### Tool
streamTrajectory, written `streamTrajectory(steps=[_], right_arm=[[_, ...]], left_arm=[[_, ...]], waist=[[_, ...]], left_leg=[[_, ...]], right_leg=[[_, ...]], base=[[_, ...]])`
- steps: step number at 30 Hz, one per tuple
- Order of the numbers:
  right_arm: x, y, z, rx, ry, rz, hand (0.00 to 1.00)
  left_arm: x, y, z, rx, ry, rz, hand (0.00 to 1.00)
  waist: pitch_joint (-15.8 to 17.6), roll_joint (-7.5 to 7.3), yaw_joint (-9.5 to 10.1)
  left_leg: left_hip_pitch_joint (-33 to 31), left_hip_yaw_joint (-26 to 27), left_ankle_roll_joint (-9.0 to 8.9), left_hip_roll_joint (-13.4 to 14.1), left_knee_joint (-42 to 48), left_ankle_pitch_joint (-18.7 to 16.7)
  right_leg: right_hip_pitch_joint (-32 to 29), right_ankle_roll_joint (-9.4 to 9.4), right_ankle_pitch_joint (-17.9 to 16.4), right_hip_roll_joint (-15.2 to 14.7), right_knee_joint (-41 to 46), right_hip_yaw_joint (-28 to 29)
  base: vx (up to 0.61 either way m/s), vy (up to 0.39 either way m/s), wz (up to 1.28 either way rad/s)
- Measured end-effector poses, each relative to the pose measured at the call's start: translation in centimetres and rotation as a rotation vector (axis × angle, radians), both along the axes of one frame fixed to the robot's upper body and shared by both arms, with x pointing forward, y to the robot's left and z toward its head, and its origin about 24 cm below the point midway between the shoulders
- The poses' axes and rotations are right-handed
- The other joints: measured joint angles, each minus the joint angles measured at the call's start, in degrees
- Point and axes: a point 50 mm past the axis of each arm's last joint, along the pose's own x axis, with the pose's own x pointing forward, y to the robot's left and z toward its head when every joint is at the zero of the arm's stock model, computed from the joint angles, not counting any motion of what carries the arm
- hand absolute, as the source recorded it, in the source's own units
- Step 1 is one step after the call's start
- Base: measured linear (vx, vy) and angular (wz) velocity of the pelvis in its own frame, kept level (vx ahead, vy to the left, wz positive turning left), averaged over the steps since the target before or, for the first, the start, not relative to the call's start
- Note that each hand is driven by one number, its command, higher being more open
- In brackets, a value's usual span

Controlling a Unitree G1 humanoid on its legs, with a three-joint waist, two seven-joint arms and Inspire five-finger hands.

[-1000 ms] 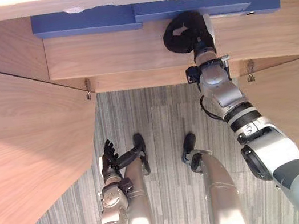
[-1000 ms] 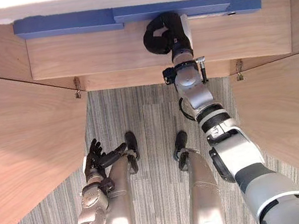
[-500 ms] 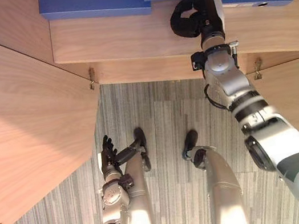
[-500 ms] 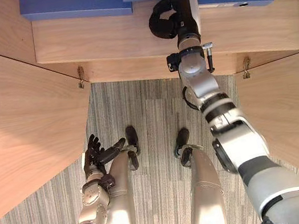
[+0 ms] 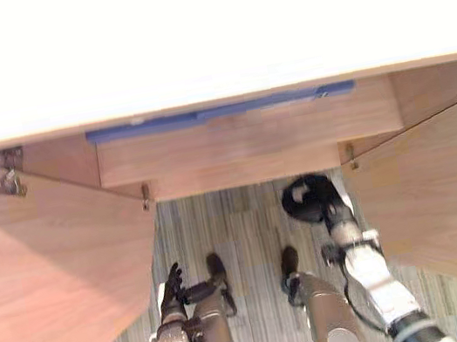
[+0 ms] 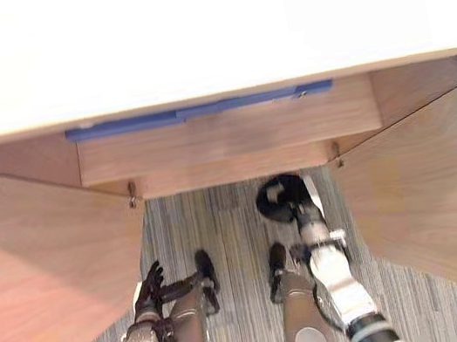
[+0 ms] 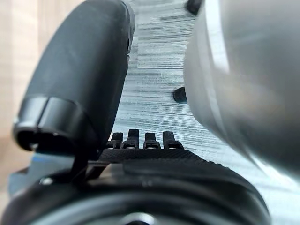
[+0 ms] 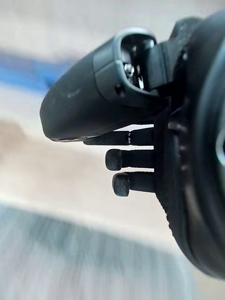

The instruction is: Walk over to the cabinet, pick up the folder, carry it to the office cabinet, place the folder inside the office cabinet, then close the office cabinet door

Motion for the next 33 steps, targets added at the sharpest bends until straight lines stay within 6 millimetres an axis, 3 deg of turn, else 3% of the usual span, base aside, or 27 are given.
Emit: streamTrajectory(steps=[4,8,18,22,28,33], right_arm=[[-5.2,-2.3,-5.1,0.030,0.273,-0.192,1.00],[-8.4,-3.8,-7.2,0.097,0.395,-0.371,1.00],[-11.8,-5.4,-8.3,0.306,0.415,-0.726,1.00],[-11.7,-8.0,-6.7,0.322,0.285,-0.887,1.00],[-9.6,-14.4,-0.8,0.187,-0.022,-0.993,1.00],[-5.3,-19.1,5.0,0.083,-0.249,-0.988,1.00]], left_arm=[[-2.1,1.0,-0.9,0.008,0.069,0.050,1.00],[-2.6,1.3,-1.2,0.013,0.090,0.065,1.00],[-6.2,0.6,-2.8,-0.001,0.233,0.051,1.00],[-7.0,0.8,-2.9,-0.002,0.253,0.065,1.00],[-7.7,1.0,-3.0,0.001,0.263,0.052,1.00],[-7.9,0.8,-3.1,-0.007,0.264,0.033,1.00]], waist=[[-5.5,-0.08,-0.72],[-7.9,-0.13,-2.21],[-10.4,0.11,-3.20],[-10.4,0.11,-3.80],[-10.5,0.80,-5.21],[-9.2,2.93,-6.41]], left_leg=[[9.4,4.1,-0.84,-0.4,-7.2,0.8],[13.2,5.2,-0.75,-1.3,-10.9,1.9],[20.7,11.7,-0.63,-2.7,-15.4,2.2],[21.4,15.1,-0.89,-2.8,-15.5,1.8],[22.3,19.3,-1.20,-2.8,-13.6,-1.1],[21.9,20.6,-0.83,-3.0,-11.3,-3.5]], right_leg=[[7.9,0.80,3.2,1.3,-8.6,2.9],[11.3,1.27,4.9,1.3,-12.6,3.9],[14.1,1.63,7.4,1.9,-15.9,10.7],[12.9,1.62,8.5,2.3,-16.5,14.5],[11.6,1.75,9.5,3.1,-16.9,20.5],[10.2,2.15,9.9,3.1,-17.0,24.2]], base=[[0.13,0.028,-0.46],[0.05,0.035,-0.17],[-0.04,0.021,-0.34],[-0.08,0.004,-0.54],[-0.05,-0.011,-0.53],[-0.01,-0.010,-0.40]])
